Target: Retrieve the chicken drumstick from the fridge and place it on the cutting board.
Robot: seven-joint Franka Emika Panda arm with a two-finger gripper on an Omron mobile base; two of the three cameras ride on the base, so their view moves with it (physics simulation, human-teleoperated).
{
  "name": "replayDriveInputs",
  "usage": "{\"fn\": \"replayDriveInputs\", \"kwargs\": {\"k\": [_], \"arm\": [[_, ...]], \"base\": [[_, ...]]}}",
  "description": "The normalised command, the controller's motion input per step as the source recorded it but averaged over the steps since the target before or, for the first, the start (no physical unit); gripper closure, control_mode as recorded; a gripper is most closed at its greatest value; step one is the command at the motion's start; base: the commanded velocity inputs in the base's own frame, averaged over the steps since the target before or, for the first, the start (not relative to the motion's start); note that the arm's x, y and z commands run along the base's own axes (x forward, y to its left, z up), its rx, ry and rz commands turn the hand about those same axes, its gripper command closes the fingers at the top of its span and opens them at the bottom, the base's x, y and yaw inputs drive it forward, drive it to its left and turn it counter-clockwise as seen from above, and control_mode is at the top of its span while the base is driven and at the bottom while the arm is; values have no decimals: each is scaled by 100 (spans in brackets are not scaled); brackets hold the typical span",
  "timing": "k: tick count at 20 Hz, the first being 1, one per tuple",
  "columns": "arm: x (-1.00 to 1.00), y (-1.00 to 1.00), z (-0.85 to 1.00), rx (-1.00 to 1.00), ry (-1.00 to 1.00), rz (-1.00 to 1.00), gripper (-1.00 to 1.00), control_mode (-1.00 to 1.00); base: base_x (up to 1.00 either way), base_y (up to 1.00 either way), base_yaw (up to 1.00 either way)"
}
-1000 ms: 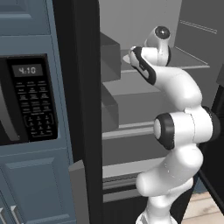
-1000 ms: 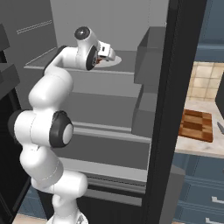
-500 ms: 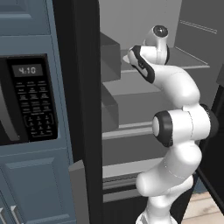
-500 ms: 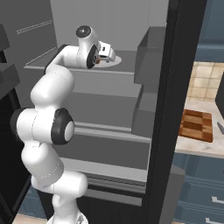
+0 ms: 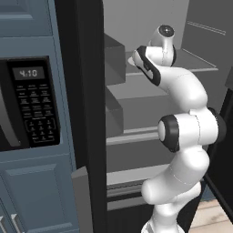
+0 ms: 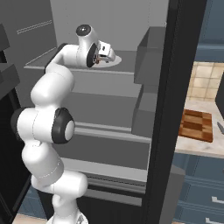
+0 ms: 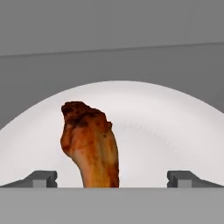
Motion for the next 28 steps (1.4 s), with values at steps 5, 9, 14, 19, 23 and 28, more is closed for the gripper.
{"fn": "replayDriveInputs", "kwargs": {"k": [5,9,14,19,23,28], "arm": [[0,0,-10,2,3,1,100,-100],[0,0,0,1,4,0,100,-100],[0,0,0,0,2,0,100,-100],[0,0,0,0,0,0,100,-100],[0,0,0,0,-1,-4,100,-100],[-11,0,7,0,-14,-9,100,-100]], "base": [[0,0,0],[0,0,0],[0,0,0],[0,0,0],[0,0,0],[0,0,0]]}}
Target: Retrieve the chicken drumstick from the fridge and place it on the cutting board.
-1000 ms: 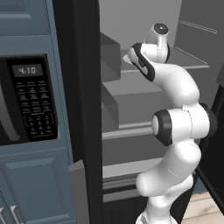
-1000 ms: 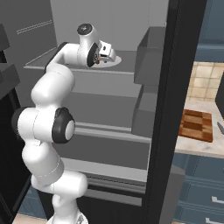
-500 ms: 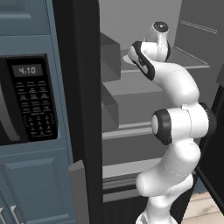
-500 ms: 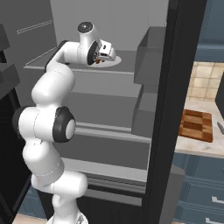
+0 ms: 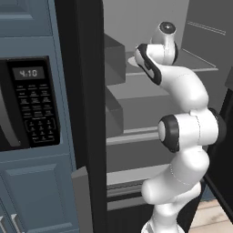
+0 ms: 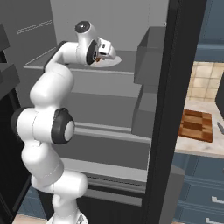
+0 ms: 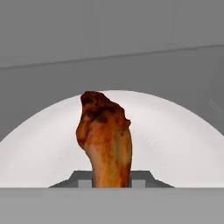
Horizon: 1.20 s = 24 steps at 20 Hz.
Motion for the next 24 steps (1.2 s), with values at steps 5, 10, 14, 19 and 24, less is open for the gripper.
{"fn": "replayDriveInputs", "kwargs": {"k": [5,10,14,19,24], "arm": [[-28,-1,21,0,-9,-8,100,-100],[-59,-17,29,0,-5,-15,100,-100],[-49,-14,63,0,2,-12,100,-100],[-64,-1,21,0,3,-11,100,-100],[-43,2,-3,0,2,-1,100,-100]], "base": [[0,0,0],[0,0,0],[0,0,0],[0,0,0],[0,0,0]]}}
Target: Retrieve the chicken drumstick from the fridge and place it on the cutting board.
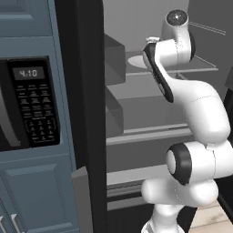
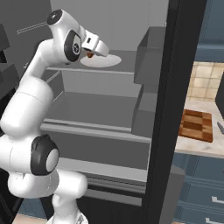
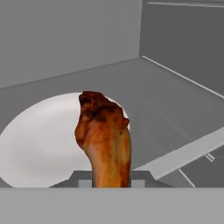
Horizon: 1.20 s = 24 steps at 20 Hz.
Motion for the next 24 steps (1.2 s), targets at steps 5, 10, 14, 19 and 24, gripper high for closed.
{"fn": "replayDriveInputs", "kwargs": {"k": [5,10,14,19,24], "arm": [[-21,0,0,0,0,0,100,-100],[-68,0,-11,0,0,0,100,-100],[-95,1,-12,1,0,0,100,-100],[-99,44,-13,11,0,3,100,-100],[-93,44,-18,11,0,7,100,-100]], "base": [[0,0,0],[0,0,0],[0,0,0],[0,0,0],[0,0,0]]}}
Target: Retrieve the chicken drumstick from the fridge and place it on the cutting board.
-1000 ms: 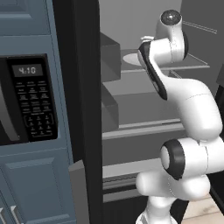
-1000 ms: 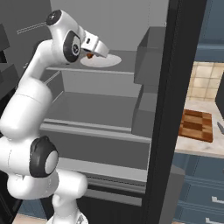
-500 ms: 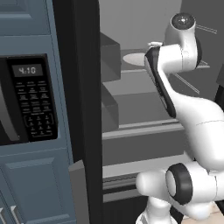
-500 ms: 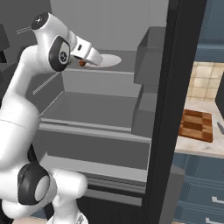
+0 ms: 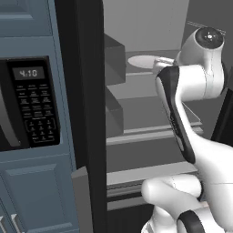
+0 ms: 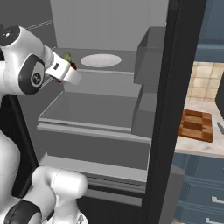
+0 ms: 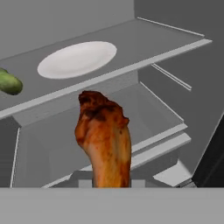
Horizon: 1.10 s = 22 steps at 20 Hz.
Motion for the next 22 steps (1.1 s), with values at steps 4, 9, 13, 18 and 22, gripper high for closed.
{"fn": "replayDriveInputs", "kwargs": {"k": [4,9,13,18,22], "arm": [[-57,30,-6,8,-1,10,100,-100],[-36,4,-28,0,4,13,100,-100],[-5,-4,-34,-1,11,21,100,-100],[-13,-6,-38,-9,9,17,100,-100],[-17,0,-51,-9,7,13,100,-100]], "base": [[0,0,0],[0,0,0],[0,0,0],[0,0,0],[0,0,0]]}}
